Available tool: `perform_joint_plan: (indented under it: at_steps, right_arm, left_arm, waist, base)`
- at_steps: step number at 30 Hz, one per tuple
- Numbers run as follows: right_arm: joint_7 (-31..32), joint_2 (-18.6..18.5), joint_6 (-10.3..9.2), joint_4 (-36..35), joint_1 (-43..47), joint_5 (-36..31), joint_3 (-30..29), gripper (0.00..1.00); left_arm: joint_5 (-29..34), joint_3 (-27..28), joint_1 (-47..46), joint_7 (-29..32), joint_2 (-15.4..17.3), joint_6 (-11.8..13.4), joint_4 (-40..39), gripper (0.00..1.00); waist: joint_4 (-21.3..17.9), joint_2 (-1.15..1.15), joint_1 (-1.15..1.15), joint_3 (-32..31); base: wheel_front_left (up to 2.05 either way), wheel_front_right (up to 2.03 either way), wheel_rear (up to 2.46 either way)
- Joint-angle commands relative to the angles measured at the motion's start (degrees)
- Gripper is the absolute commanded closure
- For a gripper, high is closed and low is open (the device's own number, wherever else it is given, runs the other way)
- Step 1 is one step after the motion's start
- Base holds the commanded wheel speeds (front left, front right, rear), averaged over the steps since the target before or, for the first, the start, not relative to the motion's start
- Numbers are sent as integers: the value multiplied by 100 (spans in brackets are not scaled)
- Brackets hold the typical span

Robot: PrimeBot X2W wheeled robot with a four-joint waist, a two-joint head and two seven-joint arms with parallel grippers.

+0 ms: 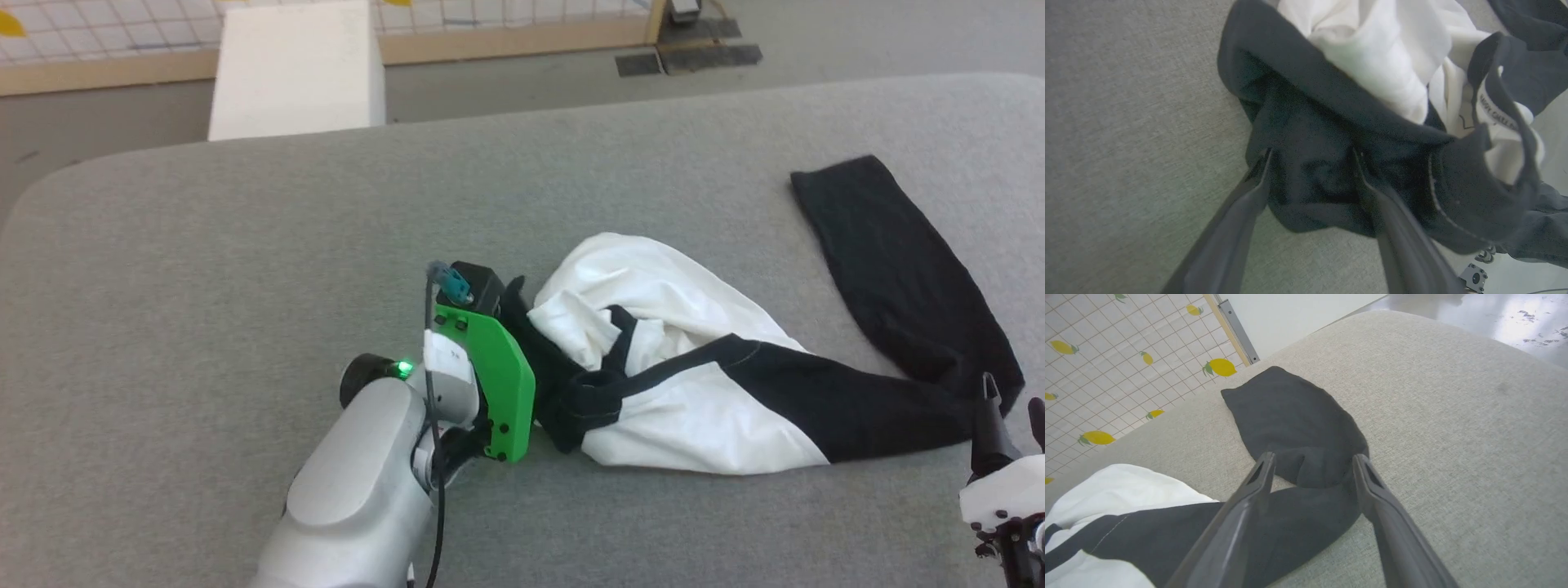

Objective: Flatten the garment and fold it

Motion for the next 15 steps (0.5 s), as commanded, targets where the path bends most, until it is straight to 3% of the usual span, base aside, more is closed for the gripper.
perform_joint_plan:
  at_steps: [1, 2, 7, 15]
  right_arm:
    - [-58, 0, -6, 26, -40, 2, 1, 0]
    - [-78, 0, -6, 37, -44, -6, -8, 0]
    - [-101, 0, -6, 54, -93, -58, -18, 0]
    - [-22, 0, -6, 88, -97, -154, 117, 0]
  left_arm:
    - [-71, 8, 22, -166, 7, -45, 2, 77]
    - [-88, -30, 38, -270, 5, -68, 12, 100]
    - [-300, 261, -76, -1068, -8, -64, -43, 100]
    - [-645, 1229, -464, -2256, 74, 268, -522, 100]
  waist:
    - [-115, 0, 0, 133]
    - [-104, 0, 0, 148]
    - [82, 0, 0, 104]
    - [554, 0, 0, -215]
  base:
    - [0, 0, 0]
    - [0, 0, 0]
    - [0, 0, 0]
    - [0, 0, 0]
